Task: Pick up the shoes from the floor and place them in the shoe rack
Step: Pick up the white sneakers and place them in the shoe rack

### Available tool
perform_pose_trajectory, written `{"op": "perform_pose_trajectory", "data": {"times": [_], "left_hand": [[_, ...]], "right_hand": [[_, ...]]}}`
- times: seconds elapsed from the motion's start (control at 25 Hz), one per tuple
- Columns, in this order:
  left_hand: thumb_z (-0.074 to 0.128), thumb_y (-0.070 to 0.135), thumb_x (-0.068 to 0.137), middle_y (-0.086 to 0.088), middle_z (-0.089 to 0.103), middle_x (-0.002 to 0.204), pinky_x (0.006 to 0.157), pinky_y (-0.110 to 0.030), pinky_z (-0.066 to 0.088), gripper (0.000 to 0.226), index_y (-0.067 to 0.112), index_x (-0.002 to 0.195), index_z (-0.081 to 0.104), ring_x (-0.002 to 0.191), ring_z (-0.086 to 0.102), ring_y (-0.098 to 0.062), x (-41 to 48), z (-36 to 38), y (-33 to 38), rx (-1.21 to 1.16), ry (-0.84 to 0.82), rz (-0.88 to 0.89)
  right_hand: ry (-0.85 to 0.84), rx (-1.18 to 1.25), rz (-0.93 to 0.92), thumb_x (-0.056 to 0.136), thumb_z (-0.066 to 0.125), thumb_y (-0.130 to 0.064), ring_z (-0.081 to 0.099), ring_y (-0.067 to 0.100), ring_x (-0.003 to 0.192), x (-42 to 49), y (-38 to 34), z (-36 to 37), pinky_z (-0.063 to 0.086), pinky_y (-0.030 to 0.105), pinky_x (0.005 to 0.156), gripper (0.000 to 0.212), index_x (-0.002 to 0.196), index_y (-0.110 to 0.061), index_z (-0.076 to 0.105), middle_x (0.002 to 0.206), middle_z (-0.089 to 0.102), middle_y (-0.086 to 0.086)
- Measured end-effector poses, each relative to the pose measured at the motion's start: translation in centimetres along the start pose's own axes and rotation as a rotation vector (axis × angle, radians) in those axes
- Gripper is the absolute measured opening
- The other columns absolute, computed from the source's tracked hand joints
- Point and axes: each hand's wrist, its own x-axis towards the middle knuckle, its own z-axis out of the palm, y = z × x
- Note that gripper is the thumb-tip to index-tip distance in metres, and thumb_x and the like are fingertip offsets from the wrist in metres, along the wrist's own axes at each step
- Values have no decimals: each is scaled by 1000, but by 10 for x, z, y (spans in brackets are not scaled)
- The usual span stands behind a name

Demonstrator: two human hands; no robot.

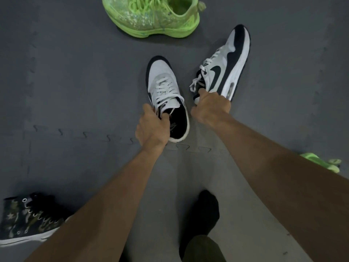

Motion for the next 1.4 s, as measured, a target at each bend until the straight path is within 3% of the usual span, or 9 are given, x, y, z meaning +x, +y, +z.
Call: {"op": "perform_pose_trajectory", "data": {"times": [0.16,0.32,0.4,0.52,0.68,0.76,0.92,1.16,1.4], "left_hand": [[66,43,90,-5,67,112,82,-39,47,46,15,122,48,101,63,-29,-2,-1,-7,-49,-158,-99],[69,23,85,-4,74,109,86,-37,49,38,19,120,54,108,67,-29,-6,0,-13,-81,-178,-114],[68,20,87,-3,75,109,81,-32,43,37,20,122,56,108,67,-27,-11,-2,-13,-98,-164,-102],[64,15,89,-4,76,104,77,-31,41,39,21,126,58,104,67,-27,-15,-4,-13,-65,-162,-67],[61,19,89,-4,72,105,82,-38,49,40,26,129,58,104,67,-28,-17,-7,-14,-19,-191,10],[64,25,89,-4,65,121,90,-40,48,44,26,132,56,115,62,-28,-22,-7,-11,-2,-168,83],[71,30,80,2,58,138,104,-47,49,79,34,149,34,127,57,-23,-20,-1,-8,-154,-192,90],[61,0,80,10,66,123,94,-33,50,76,31,147,41,116,63,-19,-19,-4,-18,-267,-182,34],[73,19,76,4,68,108,96,-44,53,50,24,121,53,103,68,-22,-41,-64,-49,-440,-52,-185]], "right_hand": [[96,171,84,97,48,-49,64,32,98,-5,12,6,44,36,71,45,126,-15,51,105,66,11],[214,429,44,102,43,-39,65,29,72,-41,48,19,43,29,57,22,98,-20,52,76,66,6],[147,460,-15,102,42,-34,63,27,64,-63,58,31,39,28,52,17,91,-23,49,71,65,4],[-8,376,-1,99,44,-31,64,28,72,-83,62,47,43,30,61,15,90,-25,56,79,68,3],[79,255,154,90,57,-36,67,30,84,-85,52,35,50,32,69,18,97,-26,70,88,72,4],[84,448,171,83,65,-37,68,29,83,-77,39,31,51,29,70,24,98,-20,69,86,71,5],[-202,898,247,74,77,-54,63,21,94,-60,12,37,44,27,67,61,111,-9,59,103,65,2],[125,582,244,82,73,-38,65,31,92,-58,-24,56,53,36,75,41,103,-6,60,101,67,11],[152,505,44,73,74,-34,62,24,65,-110,-61,23,49,30,61,26,77,-14,58,69,65,1]]}}
